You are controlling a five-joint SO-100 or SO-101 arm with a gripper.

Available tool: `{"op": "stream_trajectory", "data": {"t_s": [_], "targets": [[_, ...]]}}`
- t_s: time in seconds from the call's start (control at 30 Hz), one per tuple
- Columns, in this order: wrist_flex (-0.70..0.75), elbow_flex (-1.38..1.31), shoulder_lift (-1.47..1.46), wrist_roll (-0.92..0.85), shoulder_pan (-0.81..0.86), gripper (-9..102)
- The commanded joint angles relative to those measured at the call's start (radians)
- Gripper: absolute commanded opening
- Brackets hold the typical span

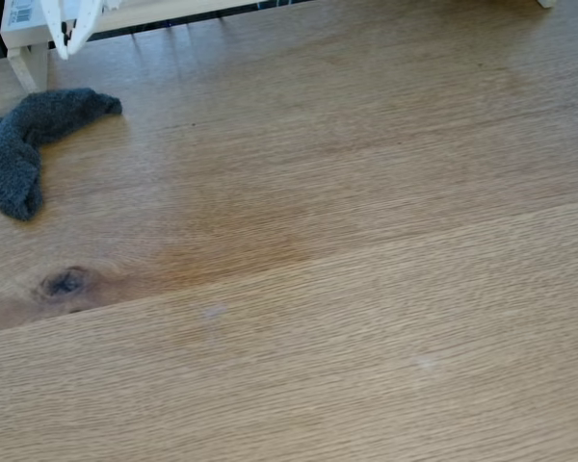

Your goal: Clean the area in front of the robot

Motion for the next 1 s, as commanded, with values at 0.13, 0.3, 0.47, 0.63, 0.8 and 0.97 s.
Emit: {"op": "stream_trajectory", "data": {"t_s": [0.13,0.3,0.47,0.63,0.8,0.97], "targets": [[-0.227,-0.364,-0.508,0.026,0.021,22],[-0.305,-0.620,-0.764,0.025,0.170,32],[-0.434,-0.696,-0.979,-0.055,0.353,36],[-0.630,-0.696,-1.266,-0.183,0.508,35],[-0.810,-0.699,-1.519,-0.287,0.597,35],[-0.950,-0.712,-1.687,-0.359,0.640,33]]}}
